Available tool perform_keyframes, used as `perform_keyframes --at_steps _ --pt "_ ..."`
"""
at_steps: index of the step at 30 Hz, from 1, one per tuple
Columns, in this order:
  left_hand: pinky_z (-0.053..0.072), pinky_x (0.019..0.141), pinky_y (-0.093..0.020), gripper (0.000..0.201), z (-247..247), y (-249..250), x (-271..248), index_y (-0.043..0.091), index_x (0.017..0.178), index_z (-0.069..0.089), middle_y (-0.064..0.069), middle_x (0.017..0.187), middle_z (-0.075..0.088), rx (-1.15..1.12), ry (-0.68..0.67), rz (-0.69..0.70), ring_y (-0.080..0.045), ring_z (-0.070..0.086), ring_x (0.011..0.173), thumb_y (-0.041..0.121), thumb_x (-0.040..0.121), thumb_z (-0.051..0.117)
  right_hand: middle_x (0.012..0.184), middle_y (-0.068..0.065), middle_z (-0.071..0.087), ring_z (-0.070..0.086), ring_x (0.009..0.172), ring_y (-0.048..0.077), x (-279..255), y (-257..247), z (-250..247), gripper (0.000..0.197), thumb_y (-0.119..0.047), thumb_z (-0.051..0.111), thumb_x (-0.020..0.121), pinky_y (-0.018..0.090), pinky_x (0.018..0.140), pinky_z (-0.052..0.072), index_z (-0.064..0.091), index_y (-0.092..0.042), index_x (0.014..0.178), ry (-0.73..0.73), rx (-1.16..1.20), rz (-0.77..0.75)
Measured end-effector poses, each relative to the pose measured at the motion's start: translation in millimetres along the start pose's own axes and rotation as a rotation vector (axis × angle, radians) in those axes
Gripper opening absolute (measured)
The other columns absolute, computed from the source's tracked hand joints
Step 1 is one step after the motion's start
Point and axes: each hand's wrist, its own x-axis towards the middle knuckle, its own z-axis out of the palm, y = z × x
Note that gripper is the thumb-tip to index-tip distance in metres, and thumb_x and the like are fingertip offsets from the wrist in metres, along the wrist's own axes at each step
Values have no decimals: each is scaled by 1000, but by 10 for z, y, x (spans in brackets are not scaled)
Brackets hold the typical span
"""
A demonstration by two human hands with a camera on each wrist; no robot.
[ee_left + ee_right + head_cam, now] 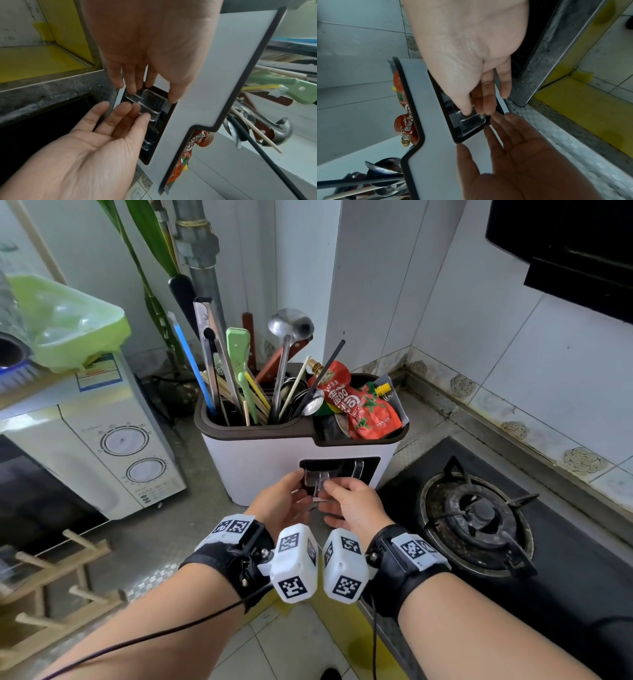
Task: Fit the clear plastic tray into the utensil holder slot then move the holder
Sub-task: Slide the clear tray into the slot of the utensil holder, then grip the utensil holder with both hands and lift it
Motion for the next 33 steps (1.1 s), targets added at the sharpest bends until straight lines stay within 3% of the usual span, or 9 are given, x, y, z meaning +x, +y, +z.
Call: perform_keyframes --at_steps 4,8,11,14,17,19,22,27,33 --pt "49 68 -34 40 -139 90 -9 11 112 55 -4 105 59 -24 86 26 -21 60 102 43 89 58 85 0 70 66 66 13 70 -48 14 9 -20 63 91 33 71 55 61 -15 98 28 26 5" --pt "47 70 -35 51 -321 102 -18 14 124 55 -1 101 59 -76 142 51 -21 60 104 48 86 59 77 -2 68 63 58 10 94 -56 65 15 -29 66 88 23 51 46 60 -16 88 111 -10 3" --pt "46 75 -37 59 -397 92 -45 13 136 49 -3 116 57 -108 160 56 -21 58 110 48 88 56 72 -1 65 59 53 10 98 -62 88 22 -35 69 85 21 41 37 60 -14 85 175 -42 11" --pt "48 72 -38 62 -406 119 -71 15 140 43 -6 136 51 -177 185 80 -23 56 115 49 89 55 69 1 61 54 53 11 80 -65 37 26 -34 71 83 22 43 37 60 -12 89 204 -30 -14" --pt "50 69 -41 69 -382 156 -98 16 144 37 -8 142 46 -264 186 89 -26 55 116 51 87 56 64 2 55 48 51 13 66 -63 -76 32 -42 69 81 26 49 39 58 -13 80 321 40 -126" --pt "50 75 -45 72 -362 175 -108 19 146 33 -9 146 42 -333 174 94 -29 54 118 51 87 57 72 5 56 52 60 20 74 -133 -159 40 -55 62 80 32 58 43 54 -16 77 488 88 -191" --pt "48 89 -52 76 -326 173 -104 26 149 27 -11 150 37 -418 164 106 -34 52 122 53 85 59 100 9 57 53 89 23 106 -351 -291 42 -47 51 91 30 76 35 55 -9 108 647 169 -213" --pt "44 94 -54 77 -276 199 -108 29 150 22 -10 151 37 -460 137 107 -34 51 124 55 86 57 145 13 48 46 131 31 131 -606 -366 59 -50 29 99 30 92 31 42 -15 144 516 8 -249" --pt "45 86 -51 78 -313 290 -91 28 146 28 -12 143 44 -481 178 58 -32 59 111 55 82 62 149 13 43 44 134 30 89 -564 -290 60 -51 26 99 30 91 30 35 -17 147 438 -20 -240"
